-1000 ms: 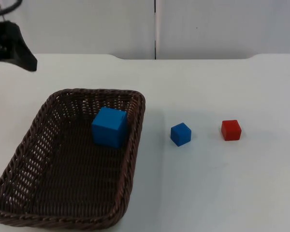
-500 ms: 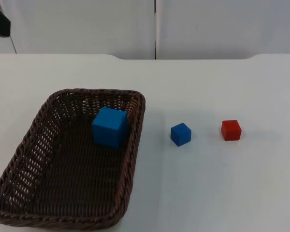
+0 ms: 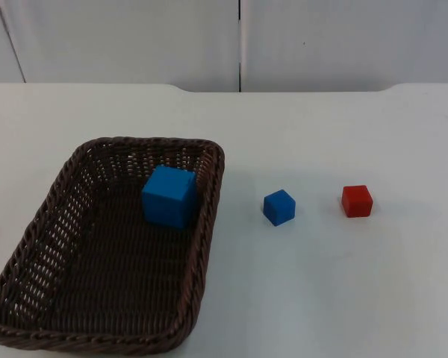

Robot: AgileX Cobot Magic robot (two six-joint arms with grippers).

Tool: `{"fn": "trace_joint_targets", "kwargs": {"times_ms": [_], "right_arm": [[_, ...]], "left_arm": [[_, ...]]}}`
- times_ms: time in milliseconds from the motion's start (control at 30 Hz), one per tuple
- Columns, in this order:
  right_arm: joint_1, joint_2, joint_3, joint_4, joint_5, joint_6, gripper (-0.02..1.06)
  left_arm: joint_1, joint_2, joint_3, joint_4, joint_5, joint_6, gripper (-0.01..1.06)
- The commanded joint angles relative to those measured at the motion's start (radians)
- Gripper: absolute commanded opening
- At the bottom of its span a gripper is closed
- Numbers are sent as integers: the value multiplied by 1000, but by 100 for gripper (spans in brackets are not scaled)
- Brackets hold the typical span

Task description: Pick up the basket with the left hand and place the largest block into the basket with the right hand.

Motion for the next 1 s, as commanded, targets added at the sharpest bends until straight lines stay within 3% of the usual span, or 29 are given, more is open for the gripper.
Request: {"fn": "trace_joint_targets", "kwargs": {"times_ms": [0,267,400,767,967], "right_arm": [[-5,-58,31,-2,-18,0,69],[-5,-114,83,-4,-10,0,69],[-5,-137,131,-17,-18,0,69],[-5,-137,143,-56,-20,0,69],[-5,-137,143,-56,-20,0,69]], "left_arm": [[-3,-92,34,85,10,-97,92],[-3,-224,39,257,89,-237,92],[-3,-328,50,357,174,-335,92],[-1,-546,50,535,307,-462,92],[-1,-640,76,564,345,-478,92]]}}
